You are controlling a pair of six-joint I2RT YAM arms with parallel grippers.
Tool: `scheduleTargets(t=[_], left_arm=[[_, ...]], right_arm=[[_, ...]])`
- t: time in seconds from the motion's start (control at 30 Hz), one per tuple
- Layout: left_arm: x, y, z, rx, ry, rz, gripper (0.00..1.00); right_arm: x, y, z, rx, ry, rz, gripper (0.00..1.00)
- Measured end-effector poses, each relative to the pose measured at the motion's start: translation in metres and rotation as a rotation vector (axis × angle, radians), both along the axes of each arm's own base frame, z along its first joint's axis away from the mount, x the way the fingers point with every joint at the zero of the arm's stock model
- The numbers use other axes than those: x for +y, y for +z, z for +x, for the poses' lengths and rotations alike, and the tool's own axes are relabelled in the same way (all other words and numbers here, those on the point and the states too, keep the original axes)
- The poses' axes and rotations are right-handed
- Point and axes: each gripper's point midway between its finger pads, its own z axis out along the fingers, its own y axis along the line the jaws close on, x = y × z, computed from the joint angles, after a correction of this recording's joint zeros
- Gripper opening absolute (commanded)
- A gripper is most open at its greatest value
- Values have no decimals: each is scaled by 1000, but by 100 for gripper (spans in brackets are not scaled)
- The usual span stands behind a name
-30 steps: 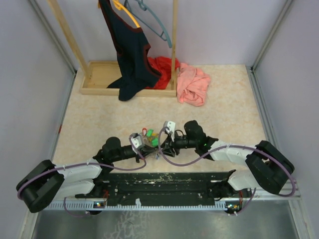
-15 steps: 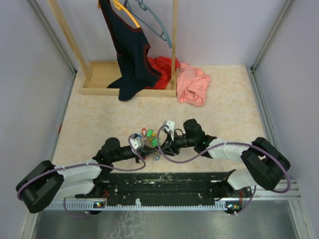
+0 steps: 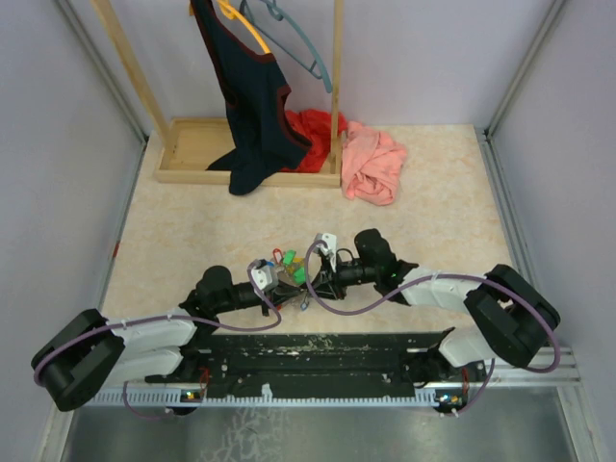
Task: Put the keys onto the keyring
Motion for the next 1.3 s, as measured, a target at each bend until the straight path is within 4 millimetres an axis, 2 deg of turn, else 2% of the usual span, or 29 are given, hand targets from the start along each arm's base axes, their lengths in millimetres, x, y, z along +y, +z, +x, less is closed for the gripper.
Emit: scheduleTargets(t=[0.1,0.67,0.97,1.3], left_arm=[[-1,1,-1,-3,-5,-4,1],[2,9,-2,-43,-1,-53,1],[3,8,1,-35,21,-52,26],[2,-1,4,45,49,-19,35]], right_arm=[[1,-1,0,6,4,-2,0],[-4,-2,11,39,-38,-60,0],[-8,9,18,-9,-61,-91,0],[-3,23,22,-78,-66,-128,0]])
